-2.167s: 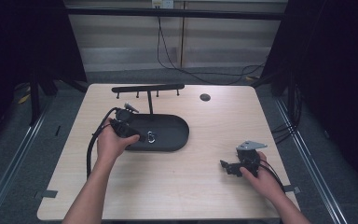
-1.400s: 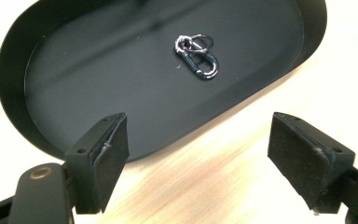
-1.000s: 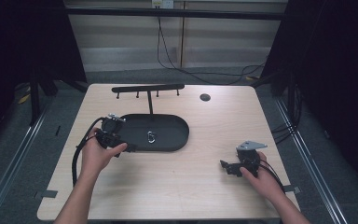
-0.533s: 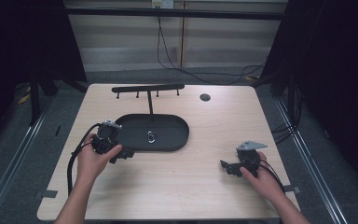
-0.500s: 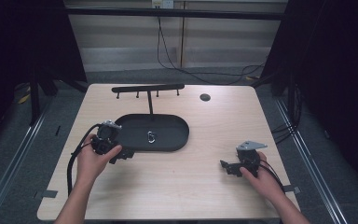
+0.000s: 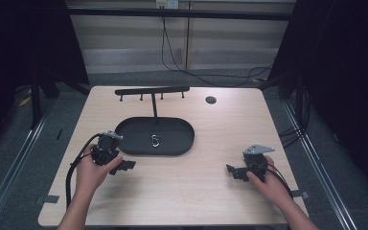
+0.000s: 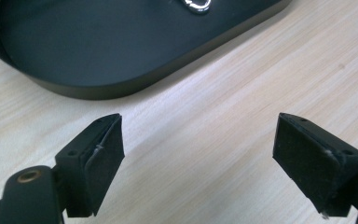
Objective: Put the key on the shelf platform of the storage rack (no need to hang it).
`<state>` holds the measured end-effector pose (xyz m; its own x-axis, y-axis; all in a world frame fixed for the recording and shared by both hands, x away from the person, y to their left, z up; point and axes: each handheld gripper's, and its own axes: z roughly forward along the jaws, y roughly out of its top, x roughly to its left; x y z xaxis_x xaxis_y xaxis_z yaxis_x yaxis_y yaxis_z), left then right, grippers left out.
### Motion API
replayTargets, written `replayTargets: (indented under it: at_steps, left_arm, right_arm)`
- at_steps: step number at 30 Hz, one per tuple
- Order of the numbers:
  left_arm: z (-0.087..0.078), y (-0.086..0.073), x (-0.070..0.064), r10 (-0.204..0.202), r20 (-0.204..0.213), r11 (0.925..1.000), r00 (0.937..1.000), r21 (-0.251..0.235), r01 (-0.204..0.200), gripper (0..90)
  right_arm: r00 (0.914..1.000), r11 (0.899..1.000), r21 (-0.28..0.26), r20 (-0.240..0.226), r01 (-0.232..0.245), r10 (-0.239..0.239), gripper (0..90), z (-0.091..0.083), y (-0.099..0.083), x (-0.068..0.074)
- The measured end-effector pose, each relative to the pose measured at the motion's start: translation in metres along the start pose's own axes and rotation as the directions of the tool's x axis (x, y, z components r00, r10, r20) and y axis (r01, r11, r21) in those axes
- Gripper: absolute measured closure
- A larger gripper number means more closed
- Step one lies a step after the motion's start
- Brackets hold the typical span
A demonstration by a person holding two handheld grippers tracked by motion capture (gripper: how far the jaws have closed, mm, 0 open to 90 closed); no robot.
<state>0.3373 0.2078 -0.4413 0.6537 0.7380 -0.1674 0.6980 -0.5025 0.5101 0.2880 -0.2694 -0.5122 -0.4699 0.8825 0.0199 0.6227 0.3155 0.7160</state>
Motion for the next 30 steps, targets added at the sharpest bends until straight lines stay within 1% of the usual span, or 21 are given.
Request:
replayTargets:
  at_steps: [4,7,12,15,17,18,26,29,30]
  left_arm:
    - [0.001,-0.005,0.001,-0.008,0.000,0.9999,1.0000,0.006,0.008,16.3]
    - [0.002,-0.008,0.002,-0.005,-0.003,0.9999,1.0000,0.016,0.005,16.4]
    - [0.004,-0.014,0.003,-0.013,-0.001,0.9997,0.9999,0.020,0.013,16.5]
    - [0.005,-0.017,0.004,-0.013,-0.004,0.9994,0.9999,0.031,0.013,16.6]
    - [0.005,-0.019,0.004,-0.021,-0.006,0.9995,0.9998,0.024,0.021,16.6]
    - [0.005,-0.019,0.004,-0.015,-0.008,0.9994,0.9999,0.031,0.015,16.6]
    - [0.005,-0.022,0.004,-0.014,-0.010,0.9993,0.9999,0.034,0.014,17.0]
    - [0.007,-0.024,0.004,-0.015,-0.007,0.9993,0.9999,0.035,0.015,17.1]
    - [0.008,-0.025,0.004,-0.013,0.001,0.9990,0.9999,0.042,0.013,17.2]
  right_arm:
    - [1.0000,1.000,0.000,0.000,0.001,-0.001,12.3,0.000,0.000,0.000]
    - [1.0000,1.000,-0.001,0.000,0.001,-0.001,12.3,0.000,0.000,0.000]
    - [1.0000,1.000,-0.001,0.000,0.000,0.000,12.2,0.000,0.000,0.000]
    - [1.0000,1.000,0.000,0.000,0.000,0.000,12.3,0.000,0.000,0.000]
    - [1.0000,1.000,0.000,0.000,0.000,0.000,12.3,0.000,0.000,0.000]
    - [1.0000,1.000,-0.001,0.000,0.001,-0.001,12.3,0.000,0.000,0.000]
    - [1.0000,1.000,0.000,0.000,0.000,0.000,12.3,0.000,0.000,0.000]
    - [1.0000,1.000,-0.001,0.000,0.000,0.000,12.3,0.000,0.000,0.000]
    - [1.0000,1.000,-0.001,0.000,0.000,0.000,12.3,0.000,0.000,0.000]
